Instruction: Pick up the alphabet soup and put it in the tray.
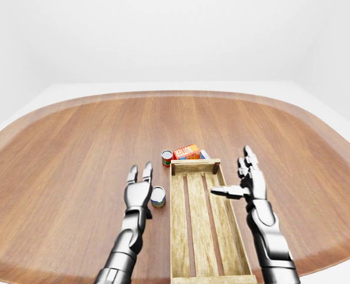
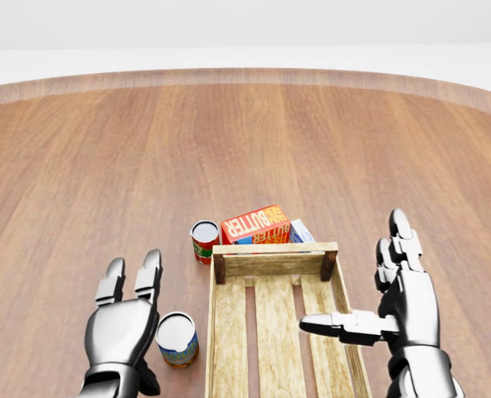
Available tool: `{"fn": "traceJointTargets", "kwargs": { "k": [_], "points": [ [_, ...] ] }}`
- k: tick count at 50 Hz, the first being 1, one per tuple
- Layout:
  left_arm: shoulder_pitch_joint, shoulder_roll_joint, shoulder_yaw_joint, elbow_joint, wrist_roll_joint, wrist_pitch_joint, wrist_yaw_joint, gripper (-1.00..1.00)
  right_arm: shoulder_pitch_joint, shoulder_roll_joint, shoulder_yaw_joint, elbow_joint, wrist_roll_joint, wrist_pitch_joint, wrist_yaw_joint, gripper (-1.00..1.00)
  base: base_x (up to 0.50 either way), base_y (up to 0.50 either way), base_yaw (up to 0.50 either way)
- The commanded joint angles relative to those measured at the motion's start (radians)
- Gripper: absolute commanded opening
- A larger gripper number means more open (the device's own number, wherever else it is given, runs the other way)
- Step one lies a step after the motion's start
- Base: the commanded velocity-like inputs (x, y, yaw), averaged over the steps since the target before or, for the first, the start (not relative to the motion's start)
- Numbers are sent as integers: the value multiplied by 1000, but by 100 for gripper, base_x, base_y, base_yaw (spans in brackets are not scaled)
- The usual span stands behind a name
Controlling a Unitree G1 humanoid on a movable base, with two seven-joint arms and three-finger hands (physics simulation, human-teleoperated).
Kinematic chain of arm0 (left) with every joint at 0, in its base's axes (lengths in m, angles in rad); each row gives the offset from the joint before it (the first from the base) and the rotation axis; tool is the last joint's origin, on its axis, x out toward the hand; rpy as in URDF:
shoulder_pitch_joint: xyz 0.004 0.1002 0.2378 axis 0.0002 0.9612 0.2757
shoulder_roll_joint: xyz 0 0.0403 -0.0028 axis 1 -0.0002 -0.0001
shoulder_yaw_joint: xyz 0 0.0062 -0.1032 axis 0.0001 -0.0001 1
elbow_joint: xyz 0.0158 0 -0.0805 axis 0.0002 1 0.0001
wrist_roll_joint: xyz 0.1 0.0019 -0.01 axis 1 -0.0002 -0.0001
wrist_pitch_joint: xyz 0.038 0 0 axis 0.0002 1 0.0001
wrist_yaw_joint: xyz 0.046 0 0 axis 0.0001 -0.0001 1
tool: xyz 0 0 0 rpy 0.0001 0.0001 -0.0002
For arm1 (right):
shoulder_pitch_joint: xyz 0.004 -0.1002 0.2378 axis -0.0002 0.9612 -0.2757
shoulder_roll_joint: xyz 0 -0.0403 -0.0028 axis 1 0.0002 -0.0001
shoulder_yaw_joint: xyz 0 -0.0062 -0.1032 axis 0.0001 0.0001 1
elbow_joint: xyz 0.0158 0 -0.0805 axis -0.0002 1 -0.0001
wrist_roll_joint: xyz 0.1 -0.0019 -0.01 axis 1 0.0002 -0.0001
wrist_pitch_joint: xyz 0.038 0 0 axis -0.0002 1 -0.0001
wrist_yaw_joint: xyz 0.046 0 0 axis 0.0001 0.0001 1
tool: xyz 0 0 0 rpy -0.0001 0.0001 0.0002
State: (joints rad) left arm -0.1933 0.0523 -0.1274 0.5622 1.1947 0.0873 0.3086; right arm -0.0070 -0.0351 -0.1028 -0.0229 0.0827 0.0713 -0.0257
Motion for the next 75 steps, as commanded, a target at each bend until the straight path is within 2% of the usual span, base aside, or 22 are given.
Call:
{"fn": "traceJointTargets", "kwargs": {
  "k": [1, 25, 37, 57, 75],
  "points": [
    [-43, -6, -10, 115, -22, 0, 51, 100, 0, -1, -1, -3, 3, 2, 2, 100, 0, 0, 0],
    [-115, -14, -20, 279, -49, 0, 118, 100, 3, 1, 1, -5, 2, 0, 3, 100, 0, 0, 0],
    [-137, -21, -28, 304, -46, 0, 117, 100, 5, 1, 1, -8, 4, 1, 6, 100, 0, 0, 0],
    [-289, -34, -21, 548, -93, 0, 199, 100, 7, 0, -1, -11, 7, 0, 10, 100, 0, 0, 0],
    [-330, -41, -29, 631, -110, 0, 215, 100, 9, 1, -3, -16, 9, 1, 10, 100, 0, 0, 0]
  ]
}}
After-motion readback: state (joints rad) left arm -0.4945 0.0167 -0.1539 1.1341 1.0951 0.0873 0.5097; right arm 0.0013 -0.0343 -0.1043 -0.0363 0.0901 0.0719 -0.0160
